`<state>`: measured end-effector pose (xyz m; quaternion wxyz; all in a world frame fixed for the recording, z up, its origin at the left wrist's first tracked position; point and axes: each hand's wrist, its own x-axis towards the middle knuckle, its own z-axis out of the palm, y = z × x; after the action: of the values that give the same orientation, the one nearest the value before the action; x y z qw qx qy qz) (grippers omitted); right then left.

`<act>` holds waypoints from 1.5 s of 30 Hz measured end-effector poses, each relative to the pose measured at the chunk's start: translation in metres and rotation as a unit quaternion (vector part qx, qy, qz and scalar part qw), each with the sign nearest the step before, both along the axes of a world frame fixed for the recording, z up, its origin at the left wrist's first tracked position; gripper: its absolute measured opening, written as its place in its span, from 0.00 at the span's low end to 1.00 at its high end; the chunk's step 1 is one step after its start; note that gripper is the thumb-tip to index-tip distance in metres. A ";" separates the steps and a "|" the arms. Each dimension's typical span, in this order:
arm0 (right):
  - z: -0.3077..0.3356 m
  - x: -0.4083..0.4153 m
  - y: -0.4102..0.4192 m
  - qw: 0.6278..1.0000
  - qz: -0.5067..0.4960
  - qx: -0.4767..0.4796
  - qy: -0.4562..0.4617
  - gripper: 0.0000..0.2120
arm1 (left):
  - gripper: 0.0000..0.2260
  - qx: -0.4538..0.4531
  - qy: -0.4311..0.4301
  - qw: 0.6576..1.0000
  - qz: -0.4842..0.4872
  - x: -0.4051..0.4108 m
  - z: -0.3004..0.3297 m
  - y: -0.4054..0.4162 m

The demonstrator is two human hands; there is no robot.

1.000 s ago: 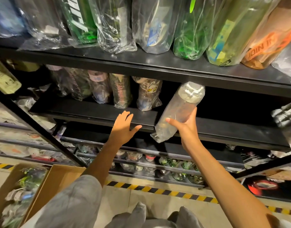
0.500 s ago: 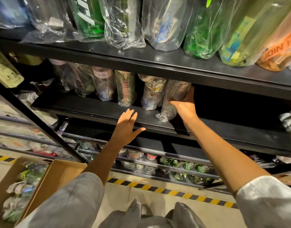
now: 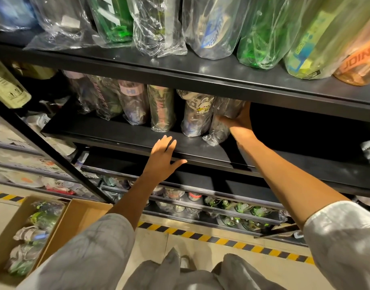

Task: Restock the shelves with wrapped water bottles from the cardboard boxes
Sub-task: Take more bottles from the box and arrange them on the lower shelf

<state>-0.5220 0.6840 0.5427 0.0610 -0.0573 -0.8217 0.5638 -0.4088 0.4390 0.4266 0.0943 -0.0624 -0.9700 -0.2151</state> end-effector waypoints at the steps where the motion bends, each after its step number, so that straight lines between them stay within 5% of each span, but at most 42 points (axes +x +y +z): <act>1: -0.002 0.000 0.000 1.000 0.001 0.003 -0.003 0.36 | 0.36 0.001 -0.004 1.000 0.000 0.000 0.000 0.000; 9: -0.008 0.017 0.015 0.999 0.020 -0.021 -0.014 0.51 | 0.39 0.001 -0.064 0.998 0.007 0.000 0.015 0.002; 13: -0.007 0.055 0.030 0.988 0.047 0.109 -0.096 0.31 | 0.36 -0.019 -0.073 0.997 -0.016 0.004 0.021 0.003; 16: -0.019 0.091 0.039 0.971 0.088 0.197 -0.098 0.34 | 0.33 -0.034 -0.116 0.992 0.019 0.022 0.034 0.006; 24: -0.015 0.196 0.024 0.862 0.283 0.420 0.025 0.33 | 0.27 -0.072 -0.146 0.983 0.091 0.159 0.066 0.007; 27: -0.017 0.231 -0.004 0.808 0.346 0.466 0.097 0.32 | 0.15 -0.073 -0.105 0.989 0.075 0.232 0.057 -0.006; 32: -0.034 0.300 -0.064 0.770 0.448 0.435 0.133 0.23 | 0.23 -0.002 -0.188 0.945 0.266 0.356 0.062 -0.016; 36: -0.062 0.357 -0.112 0.760 0.501 0.382 0.157 0.23 | 0.31 -0.020 -0.247 0.912 0.326 0.439 0.054 -0.037; 40: -0.073 0.403 -0.178 0.727 0.535 0.410 0.128 0.24 | 0.19 -0.011 -0.222 0.892 0.394 0.507 0.034 -0.081; 45: -0.085 0.451 -0.261 0.680 0.597 0.413 0.101 0.26 | 0.19 0.049 -0.184 0.855 0.483 0.565 0.029 -0.139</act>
<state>-0.0705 0.4233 0.4574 -0.1890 0.5339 -0.8197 0.0857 0.1563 0.2999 0.4560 0.0094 0.4591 -0.8661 -0.1975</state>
